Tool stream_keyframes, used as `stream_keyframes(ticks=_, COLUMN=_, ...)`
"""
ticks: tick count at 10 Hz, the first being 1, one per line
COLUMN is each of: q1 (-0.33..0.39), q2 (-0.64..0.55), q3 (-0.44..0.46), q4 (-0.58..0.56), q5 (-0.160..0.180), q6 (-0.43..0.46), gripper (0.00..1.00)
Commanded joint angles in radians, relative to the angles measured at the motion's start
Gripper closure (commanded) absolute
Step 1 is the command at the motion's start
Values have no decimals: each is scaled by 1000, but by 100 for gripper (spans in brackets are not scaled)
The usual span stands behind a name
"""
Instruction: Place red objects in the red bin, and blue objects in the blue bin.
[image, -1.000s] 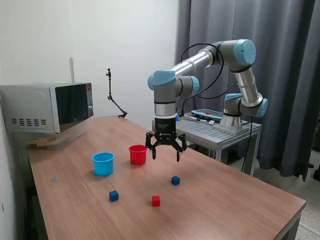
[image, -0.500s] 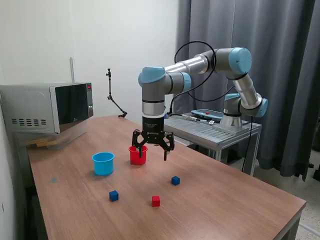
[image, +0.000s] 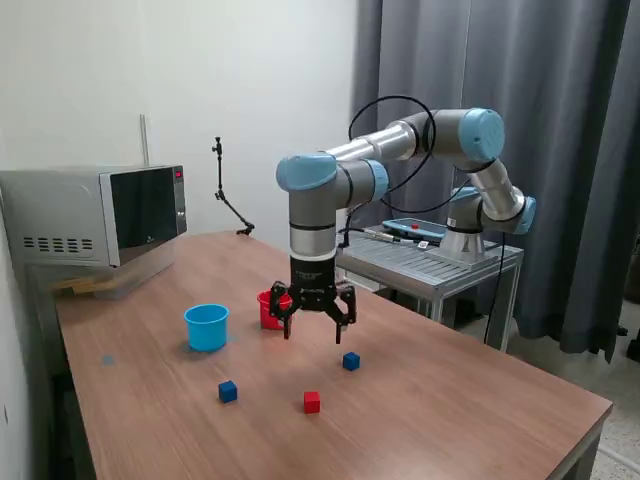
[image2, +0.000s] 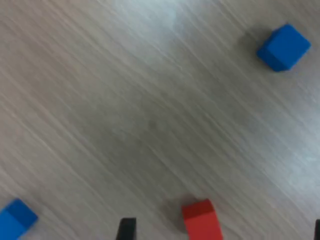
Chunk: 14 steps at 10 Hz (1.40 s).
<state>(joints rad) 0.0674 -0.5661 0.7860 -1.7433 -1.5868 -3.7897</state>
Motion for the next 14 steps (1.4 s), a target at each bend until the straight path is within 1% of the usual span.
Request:
stream_keyframes(ticks=1, q1=28, q2=40, q3=-39, q4=1, q5=1, q6=-2, gripper=0)
stream_keyframes(ticks=3, q1=29, q2=57, q3=-47, q4=1, q5=4, q6=-4, gripper=0)
stream_keyframes(ticks=6, q1=34, q2=95, q3=-56, q4=4, q5=4, q6=-62, gripper=0)
stream_keyframes(ticks=7, q1=34, q2=97, q3=-57, q4=4, q5=1, q6=-108, gripper=0)
stream_keyframes(ticks=8, q1=35, q2=95, q3=-60, q4=2, q5=1, q6=-126, gripper=0)
stream_keyframes(ticks=10, q1=37, q2=97, q3=-60, q4=2, q5=1, q6=-139, gripper=0)
stream_keyframes(ticks=11, q1=37, q2=97, q3=-62, q4=2, q5=5, q6=-178, gripper=0)
stream_keyframes(ticks=14, q1=37, q2=100, q3=-65, q4=1, q5=8, q6=-205, gripper=0)
